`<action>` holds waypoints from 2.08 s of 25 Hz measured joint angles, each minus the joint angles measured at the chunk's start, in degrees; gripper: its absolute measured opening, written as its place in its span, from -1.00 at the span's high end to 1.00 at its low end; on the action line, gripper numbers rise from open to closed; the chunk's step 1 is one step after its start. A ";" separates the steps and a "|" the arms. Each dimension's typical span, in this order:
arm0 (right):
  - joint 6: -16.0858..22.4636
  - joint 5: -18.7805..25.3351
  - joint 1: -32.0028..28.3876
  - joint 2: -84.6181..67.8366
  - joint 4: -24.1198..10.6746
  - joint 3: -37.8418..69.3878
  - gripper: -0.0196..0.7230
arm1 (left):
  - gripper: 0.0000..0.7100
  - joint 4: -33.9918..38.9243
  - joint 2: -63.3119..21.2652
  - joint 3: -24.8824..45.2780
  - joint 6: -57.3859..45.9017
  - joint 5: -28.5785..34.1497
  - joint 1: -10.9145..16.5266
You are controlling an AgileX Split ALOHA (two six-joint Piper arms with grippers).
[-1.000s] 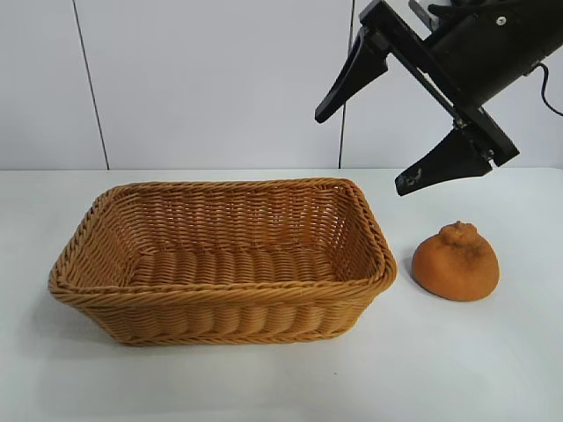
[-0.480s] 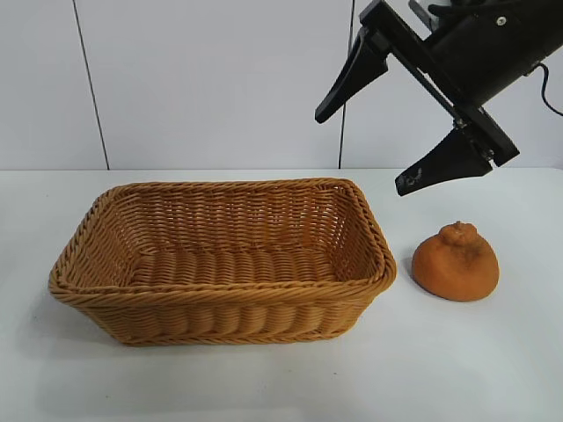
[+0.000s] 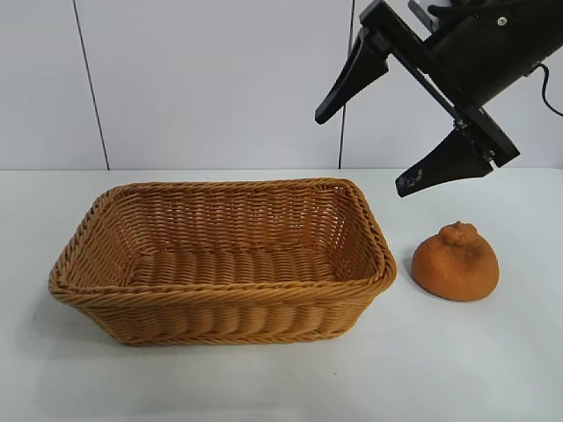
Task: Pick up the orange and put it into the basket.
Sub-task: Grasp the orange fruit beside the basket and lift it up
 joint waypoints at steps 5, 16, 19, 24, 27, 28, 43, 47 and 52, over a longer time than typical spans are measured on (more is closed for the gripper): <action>0.00 0.00 0.00 0.00 -0.26 0.00 -0.92 | -0.81 -0.08 -0.67 0.13 0.00 -1.13 0.00; 0.00 4.16 0.00 -0.27 -4.43 0.00 -0.92 | -0.81 -0.08 -11.48 0.13 0.00 -1.24 0.00; 0.76 4.55 0.00 -0.88 -7.43 -1.29 -0.92 | -0.81 -0.08 -12.58 0.13 0.00 -1.24 0.00; 8.92 7.10 0.00 -1.33 -21.20 -6.41 -0.92 | -0.81 -0.08 -12.64 0.13 0.00 -1.24 0.00; 14.57 8.44 0.00 -1.33 -32.10 -8.96 -0.92 | -0.81 -0.08 -12.64 0.13 0.00 -1.24 0.00; 16.11 8.75 0.00 -1.25 -35.43 -9.40 -0.92 | -0.81 -0.08 -12.64 0.13 0.00 -1.24 0.00; 17.21 5.82 -6.36 9.65 -37.18 -12.39 -0.92 | -0.81 -0.02 -12.64 0.13 0.00 -1.24 0.00; 17.15 2.31 -6.36 14.56 -37.07 -12.48 -0.92 | -0.81 -0.02 -12.64 0.13 0.00 -1.24 0.00; 17.15 -0.54 -6.36 20.82 -37.07 -12.48 -0.92 | -0.81 -0.02 -12.64 0.13 0.00 -1.24 0.00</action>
